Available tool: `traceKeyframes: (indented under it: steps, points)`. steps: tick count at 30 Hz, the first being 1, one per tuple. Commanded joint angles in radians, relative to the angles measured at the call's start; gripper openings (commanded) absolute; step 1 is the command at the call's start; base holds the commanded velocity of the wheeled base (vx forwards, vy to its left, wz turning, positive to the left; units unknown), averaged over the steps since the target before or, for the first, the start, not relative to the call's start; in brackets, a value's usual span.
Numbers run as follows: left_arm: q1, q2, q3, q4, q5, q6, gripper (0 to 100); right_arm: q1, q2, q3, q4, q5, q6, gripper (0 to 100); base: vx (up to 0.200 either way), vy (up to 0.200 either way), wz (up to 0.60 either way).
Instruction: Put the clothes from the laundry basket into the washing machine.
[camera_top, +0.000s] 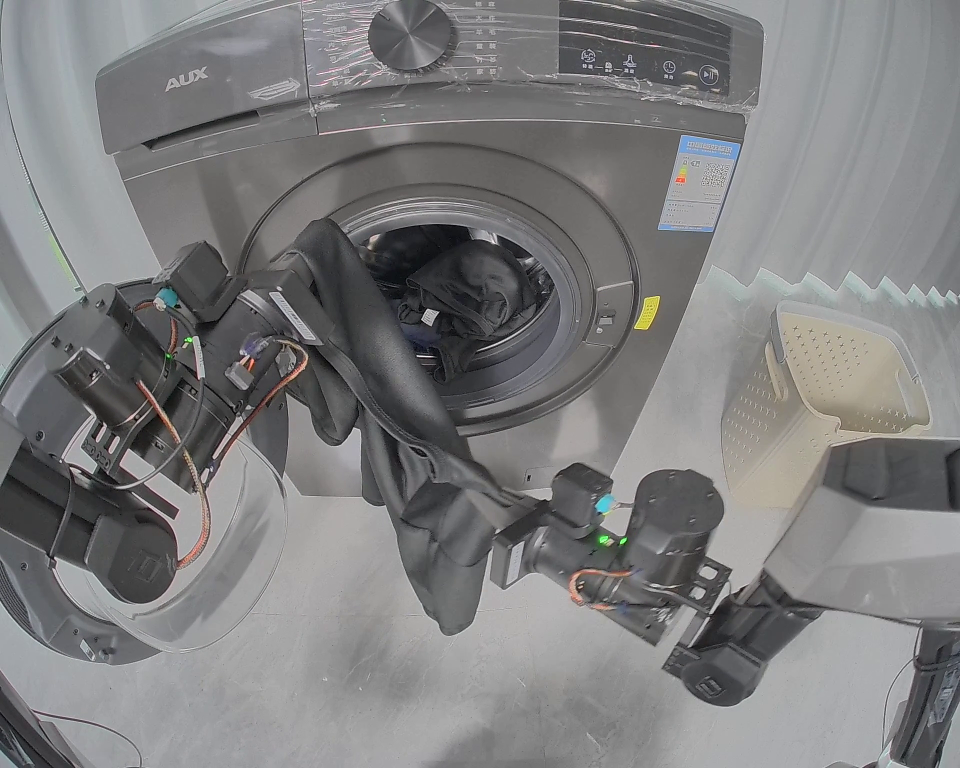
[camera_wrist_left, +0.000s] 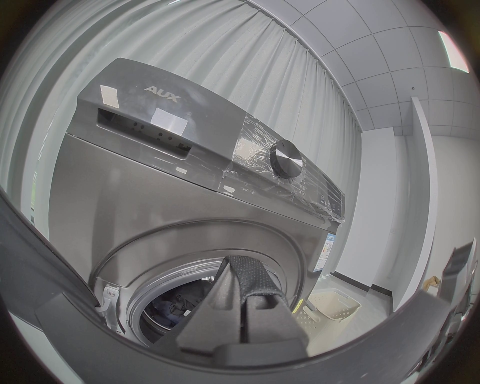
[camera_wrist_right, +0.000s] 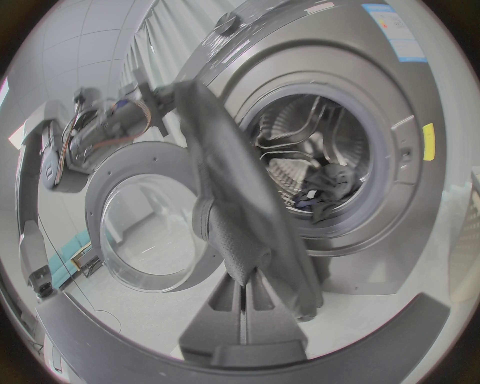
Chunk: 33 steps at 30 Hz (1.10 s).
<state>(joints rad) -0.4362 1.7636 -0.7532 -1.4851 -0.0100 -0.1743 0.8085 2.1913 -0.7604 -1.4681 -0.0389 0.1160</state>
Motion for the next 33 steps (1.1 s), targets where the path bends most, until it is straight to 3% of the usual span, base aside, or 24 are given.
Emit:
traceKeyframes:
  steps: [1, 8, 12, 18, 33]
  points:
    - [0.013, -0.006, 0.011, 0.002, -0.001, -0.001, 0, -0.092, -0.182, 0.108, 0.003, 0.001, 0.002, 0, 0.0, 0.0, 0.0]
    - [0.011, -0.027, 0.092, -0.004, -0.013, 0.007, 0, -0.232, -0.327, 0.151, 0.002, 0.002, 0.022, 0, 0.0, 0.0, 0.0]
    - [0.007, -0.047, 0.156, -0.009, -0.028, 0.036, 0, -0.278, -0.34, 0.128, -0.011, 0.001, 0.024, 0, 0.0, 0.0, 0.0]
    - [0.004, -0.078, 0.262, -0.012, -0.104, 0.07, 0, -0.284, -0.375, 0.072, -0.021, 0.001, 0.024, 0, 0.0, 0.0, 0.0]
    - [-0.018, 0.007, 0.388, -0.018, -0.145, 0.073, 0, -0.272, -0.42, 0.026, -0.021, 0.001, 0.025, 0, 0.0, 0.0, 0.0]
